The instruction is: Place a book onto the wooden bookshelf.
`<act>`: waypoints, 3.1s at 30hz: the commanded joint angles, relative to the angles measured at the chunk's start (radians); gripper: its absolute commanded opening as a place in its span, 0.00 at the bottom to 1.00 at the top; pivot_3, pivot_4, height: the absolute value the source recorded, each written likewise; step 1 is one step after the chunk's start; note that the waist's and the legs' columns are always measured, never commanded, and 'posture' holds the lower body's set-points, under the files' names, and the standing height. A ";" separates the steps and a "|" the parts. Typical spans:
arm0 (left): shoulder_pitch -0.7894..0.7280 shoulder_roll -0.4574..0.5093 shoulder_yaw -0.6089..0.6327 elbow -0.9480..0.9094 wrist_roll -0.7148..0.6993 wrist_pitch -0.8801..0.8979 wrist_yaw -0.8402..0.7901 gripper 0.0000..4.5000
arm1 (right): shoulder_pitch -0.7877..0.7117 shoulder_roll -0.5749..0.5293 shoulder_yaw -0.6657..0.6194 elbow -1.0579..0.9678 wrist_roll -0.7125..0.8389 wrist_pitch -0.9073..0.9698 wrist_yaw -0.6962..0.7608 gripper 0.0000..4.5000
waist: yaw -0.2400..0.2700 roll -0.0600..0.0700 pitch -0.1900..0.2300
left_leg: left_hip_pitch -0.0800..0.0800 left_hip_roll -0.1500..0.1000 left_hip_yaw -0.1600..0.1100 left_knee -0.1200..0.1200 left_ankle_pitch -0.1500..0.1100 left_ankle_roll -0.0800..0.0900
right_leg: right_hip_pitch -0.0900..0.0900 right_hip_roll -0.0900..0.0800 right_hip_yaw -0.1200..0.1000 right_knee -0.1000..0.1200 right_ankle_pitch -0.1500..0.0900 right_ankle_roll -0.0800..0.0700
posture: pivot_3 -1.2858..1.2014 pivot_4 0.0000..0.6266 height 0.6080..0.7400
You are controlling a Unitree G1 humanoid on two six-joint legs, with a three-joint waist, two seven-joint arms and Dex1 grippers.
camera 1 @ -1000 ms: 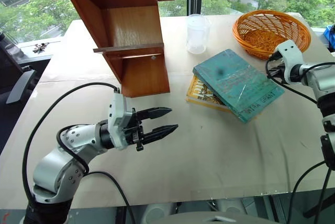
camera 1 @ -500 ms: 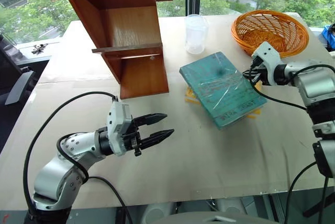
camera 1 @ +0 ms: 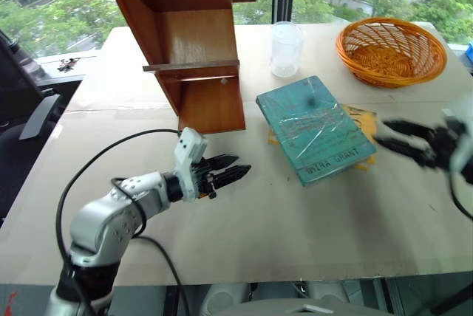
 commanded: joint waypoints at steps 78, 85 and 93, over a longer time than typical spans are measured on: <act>-0.809 0.103 -0.224 0.099 0.494 -0.526 -0.371 0.05 | 0.073 0.024 -0.011 0.014 0.098 -0.391 -0.141 1.00 | 0.016 -0.006 0.004 | 0.007 0.001 0.000 0.010 -0.003 -0.003 | 0.013 0.002 0.000 -0.005 0.003 0.002 | 0.52 0.24 1.00; -0.910 0.188 -0.163 0.113 0.593 -0.619 -0.374 0.05 | -0.074 0.019 0.074 0.140 0.050 -0.432 -0.110 1.00 | 0.008 -0.006 0.004 | -0.001 0.001 -0.001 0.010 -0.003 -0.002 | 0.006 0.001 -0.002 -0.007 0.003 0.002 | 0.52 0.24 1.00; -0.861 0.192 -0.103 0.043 0.541 -0.488 -0.322 0.05 | -0.147 0.025 0.139 0.227 0.026 -0.470 -0.061 1.00 | -0.002 -0.006 0.005 | -0.003 0.001 -0.001 0.010 -0.003 -0.002 | 0.004 0.002 -0.002 -0.006 0.003 0.002 | 0.52 0.24 1.00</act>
